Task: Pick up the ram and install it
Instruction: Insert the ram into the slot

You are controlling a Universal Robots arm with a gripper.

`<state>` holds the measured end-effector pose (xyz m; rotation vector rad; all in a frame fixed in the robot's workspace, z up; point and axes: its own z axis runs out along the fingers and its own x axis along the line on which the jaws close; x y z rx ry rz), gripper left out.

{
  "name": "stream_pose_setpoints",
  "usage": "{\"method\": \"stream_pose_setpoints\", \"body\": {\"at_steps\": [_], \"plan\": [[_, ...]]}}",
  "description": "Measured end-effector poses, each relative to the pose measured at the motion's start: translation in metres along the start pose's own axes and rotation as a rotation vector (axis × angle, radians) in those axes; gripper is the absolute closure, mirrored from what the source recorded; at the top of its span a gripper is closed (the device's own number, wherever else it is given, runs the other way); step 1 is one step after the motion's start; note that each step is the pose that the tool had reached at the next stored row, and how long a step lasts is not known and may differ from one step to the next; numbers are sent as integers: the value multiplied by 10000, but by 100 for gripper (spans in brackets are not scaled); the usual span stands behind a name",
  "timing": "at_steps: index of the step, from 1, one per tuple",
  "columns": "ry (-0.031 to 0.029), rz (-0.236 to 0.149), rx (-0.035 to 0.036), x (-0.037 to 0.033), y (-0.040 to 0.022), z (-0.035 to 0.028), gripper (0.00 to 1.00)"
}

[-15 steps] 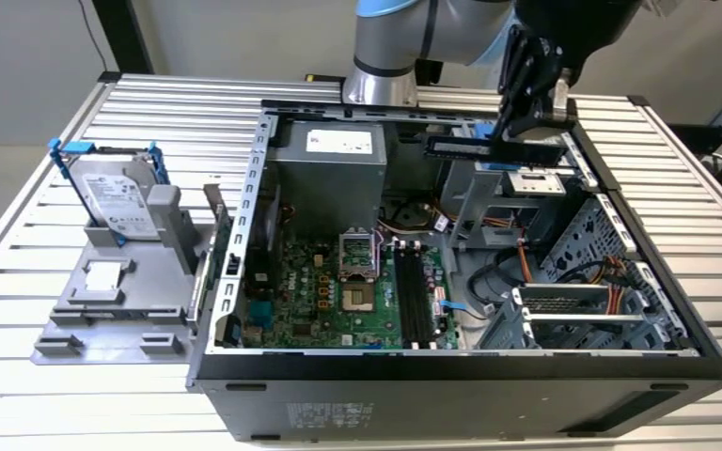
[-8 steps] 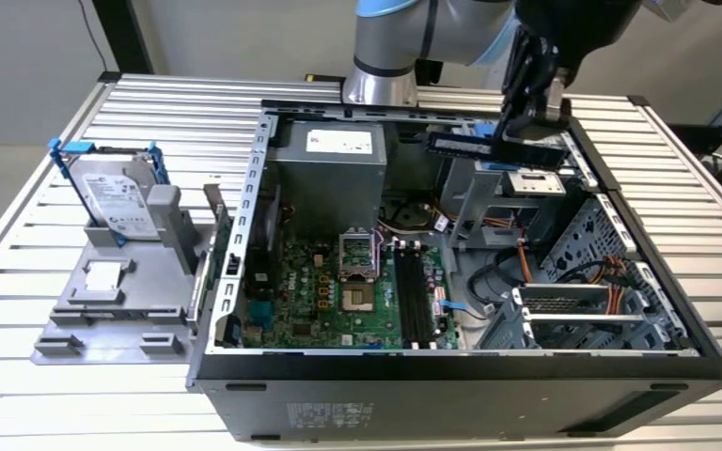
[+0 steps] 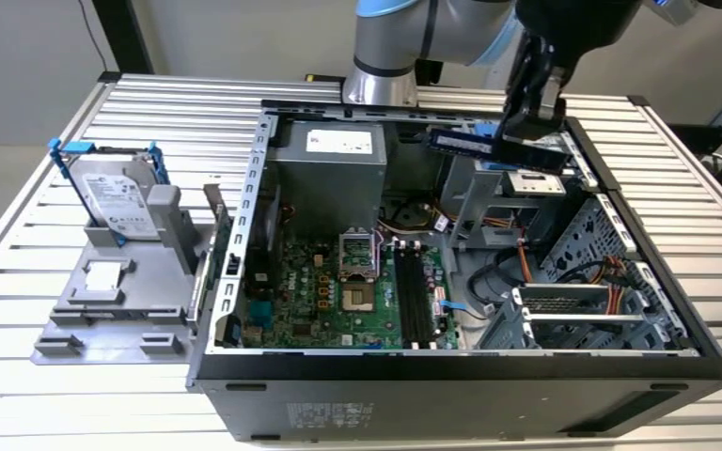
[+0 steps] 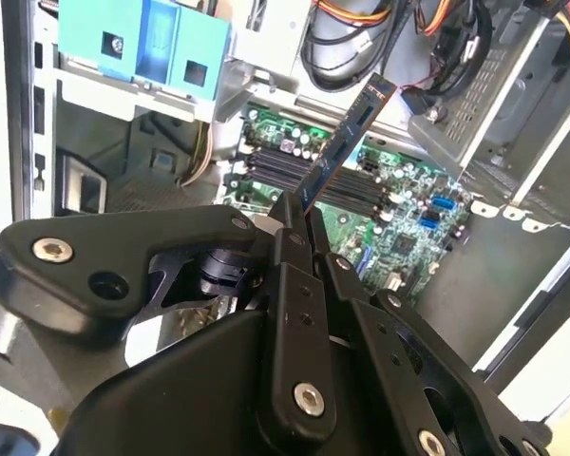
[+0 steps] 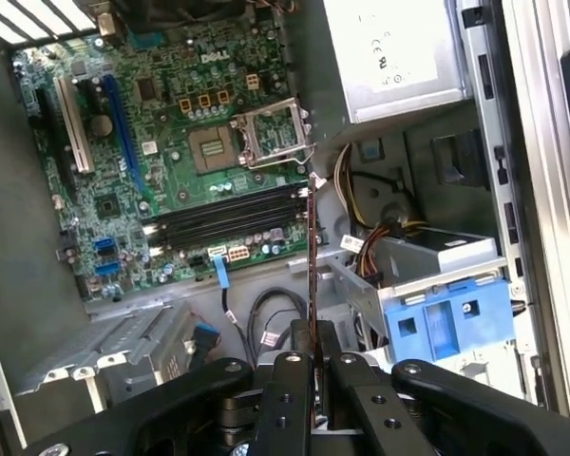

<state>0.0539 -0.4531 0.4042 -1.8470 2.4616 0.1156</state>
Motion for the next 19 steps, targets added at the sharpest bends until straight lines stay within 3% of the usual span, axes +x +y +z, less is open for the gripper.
{"method": "stream_pose_setpoints", "body": {"at_steps": [19], "plan": [[-42, 1821, 173, 2, 6, 0, 100]]}}
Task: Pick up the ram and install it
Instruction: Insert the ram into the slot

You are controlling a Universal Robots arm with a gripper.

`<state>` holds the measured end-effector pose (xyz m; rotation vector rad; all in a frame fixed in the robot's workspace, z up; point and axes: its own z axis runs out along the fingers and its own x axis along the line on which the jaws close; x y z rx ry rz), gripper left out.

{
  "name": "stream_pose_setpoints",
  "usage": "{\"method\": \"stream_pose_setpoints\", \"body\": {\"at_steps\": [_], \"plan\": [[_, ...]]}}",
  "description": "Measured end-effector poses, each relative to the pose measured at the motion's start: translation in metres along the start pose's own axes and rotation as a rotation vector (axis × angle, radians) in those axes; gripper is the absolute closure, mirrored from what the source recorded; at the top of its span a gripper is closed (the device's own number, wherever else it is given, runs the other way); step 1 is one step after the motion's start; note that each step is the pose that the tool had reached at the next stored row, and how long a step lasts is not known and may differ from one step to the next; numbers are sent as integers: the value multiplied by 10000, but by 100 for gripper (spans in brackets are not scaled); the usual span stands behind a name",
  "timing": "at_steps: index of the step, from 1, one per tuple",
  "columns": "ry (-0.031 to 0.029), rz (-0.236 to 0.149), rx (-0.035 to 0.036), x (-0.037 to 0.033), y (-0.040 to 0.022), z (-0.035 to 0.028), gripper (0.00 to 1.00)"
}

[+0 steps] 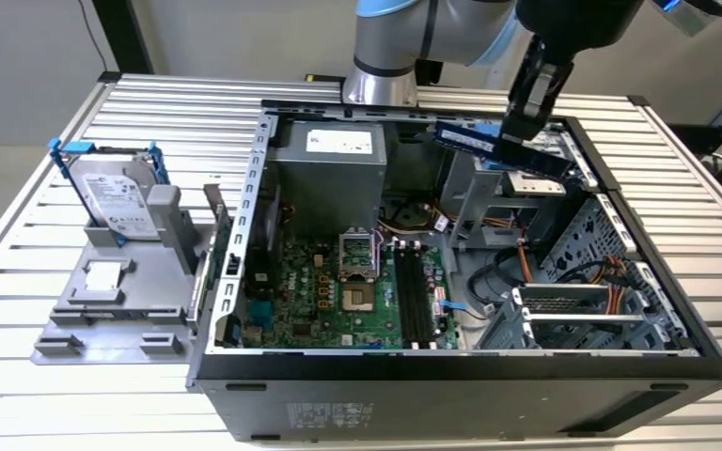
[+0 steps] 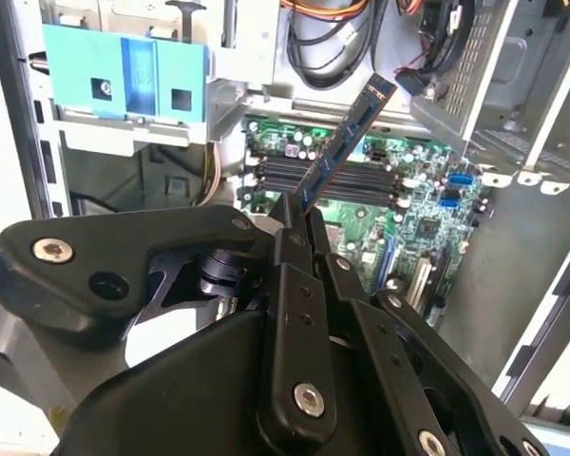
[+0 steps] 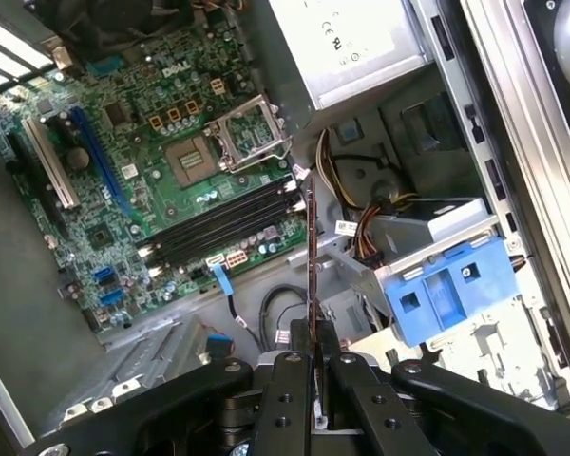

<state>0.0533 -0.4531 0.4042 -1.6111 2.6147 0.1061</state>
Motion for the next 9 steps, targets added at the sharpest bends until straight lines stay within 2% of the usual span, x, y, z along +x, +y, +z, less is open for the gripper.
{"method": "stream_pose_setpoints", "body": {"at_steps": [9], "plan": [[-19, 823, 78, 2, 3, 0, 100]]}}
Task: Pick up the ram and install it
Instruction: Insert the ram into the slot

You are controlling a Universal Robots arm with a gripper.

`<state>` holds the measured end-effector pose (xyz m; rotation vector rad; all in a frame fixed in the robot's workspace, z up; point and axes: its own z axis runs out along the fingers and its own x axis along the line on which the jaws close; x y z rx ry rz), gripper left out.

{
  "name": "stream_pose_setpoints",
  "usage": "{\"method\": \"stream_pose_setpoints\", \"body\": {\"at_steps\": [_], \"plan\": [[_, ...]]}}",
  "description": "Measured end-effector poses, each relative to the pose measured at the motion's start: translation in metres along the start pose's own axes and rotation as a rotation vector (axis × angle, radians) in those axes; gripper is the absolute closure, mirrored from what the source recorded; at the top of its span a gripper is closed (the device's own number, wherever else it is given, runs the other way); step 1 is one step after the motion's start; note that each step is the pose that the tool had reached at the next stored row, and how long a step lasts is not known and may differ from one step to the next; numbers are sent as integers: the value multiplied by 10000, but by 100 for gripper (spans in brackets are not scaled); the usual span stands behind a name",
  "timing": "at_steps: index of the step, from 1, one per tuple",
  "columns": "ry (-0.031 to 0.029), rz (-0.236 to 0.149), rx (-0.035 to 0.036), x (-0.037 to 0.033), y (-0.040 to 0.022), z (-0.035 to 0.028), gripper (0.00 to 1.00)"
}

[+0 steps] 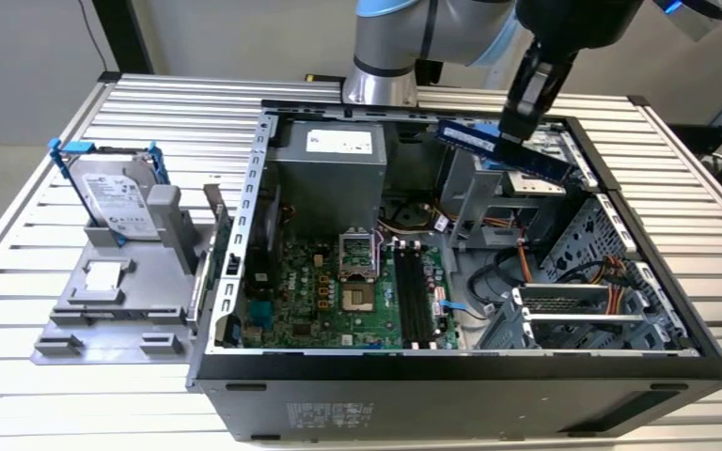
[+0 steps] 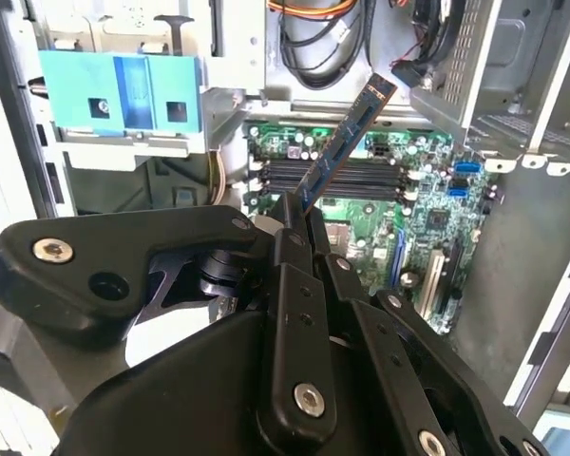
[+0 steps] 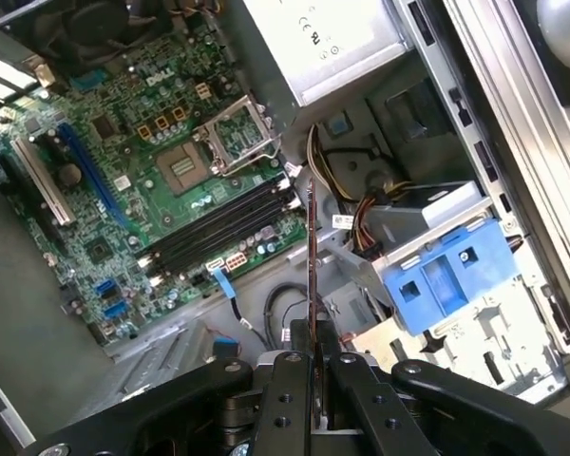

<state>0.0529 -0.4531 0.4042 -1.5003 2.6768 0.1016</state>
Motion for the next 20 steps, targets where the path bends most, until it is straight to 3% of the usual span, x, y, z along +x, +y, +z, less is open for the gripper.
{"method": "stream_pose_setpoints", "body": {"at_steps": [20], "plan": [[-43, 1897, 180, 3, 5, 0, 100]]}}
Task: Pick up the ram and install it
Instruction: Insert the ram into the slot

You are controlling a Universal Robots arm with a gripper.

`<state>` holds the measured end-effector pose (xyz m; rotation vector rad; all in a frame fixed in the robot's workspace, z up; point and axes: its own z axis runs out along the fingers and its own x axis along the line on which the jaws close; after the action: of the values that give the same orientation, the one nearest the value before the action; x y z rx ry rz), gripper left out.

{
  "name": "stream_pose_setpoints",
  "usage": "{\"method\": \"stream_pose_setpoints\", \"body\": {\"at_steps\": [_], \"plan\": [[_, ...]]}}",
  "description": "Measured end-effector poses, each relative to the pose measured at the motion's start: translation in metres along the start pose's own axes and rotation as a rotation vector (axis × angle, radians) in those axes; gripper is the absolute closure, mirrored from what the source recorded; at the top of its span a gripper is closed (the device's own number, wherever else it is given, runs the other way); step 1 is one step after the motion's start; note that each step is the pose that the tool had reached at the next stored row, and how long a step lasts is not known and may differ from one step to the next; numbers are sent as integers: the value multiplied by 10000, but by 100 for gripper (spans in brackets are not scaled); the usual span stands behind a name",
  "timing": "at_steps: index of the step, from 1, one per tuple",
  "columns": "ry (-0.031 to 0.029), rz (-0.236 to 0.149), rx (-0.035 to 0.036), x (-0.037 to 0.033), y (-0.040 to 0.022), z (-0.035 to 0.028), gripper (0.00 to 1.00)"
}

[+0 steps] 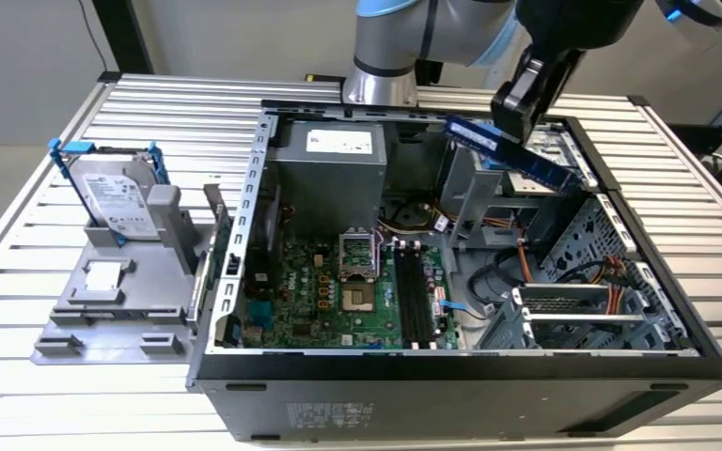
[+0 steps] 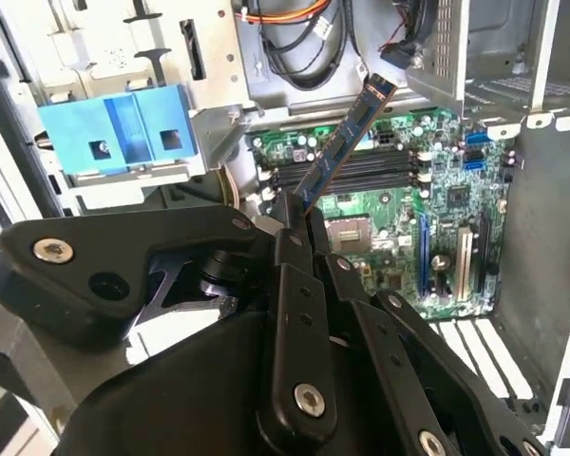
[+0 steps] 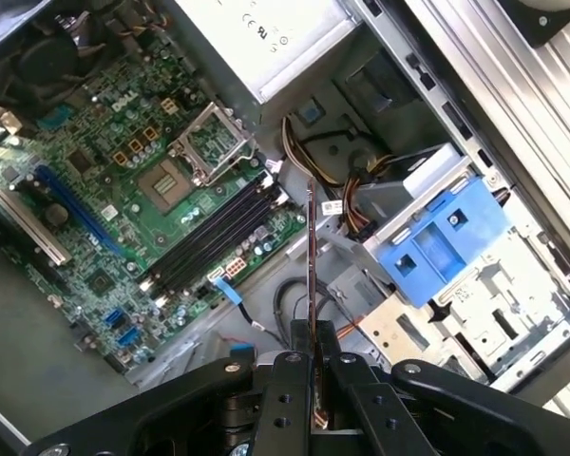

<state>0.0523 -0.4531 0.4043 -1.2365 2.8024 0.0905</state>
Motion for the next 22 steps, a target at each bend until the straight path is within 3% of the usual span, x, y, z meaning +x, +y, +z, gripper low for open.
{"method": "stream_pose_setpoints", "body": {"at_steps": [11, 20, 22], "plan": [[-30, 1264, 120, 1, 1, 1, 100], [-38, 1654, 156, 44, 37, -3, 100], [-42, 1806, 171, 88, 72, -6, 100]]}}
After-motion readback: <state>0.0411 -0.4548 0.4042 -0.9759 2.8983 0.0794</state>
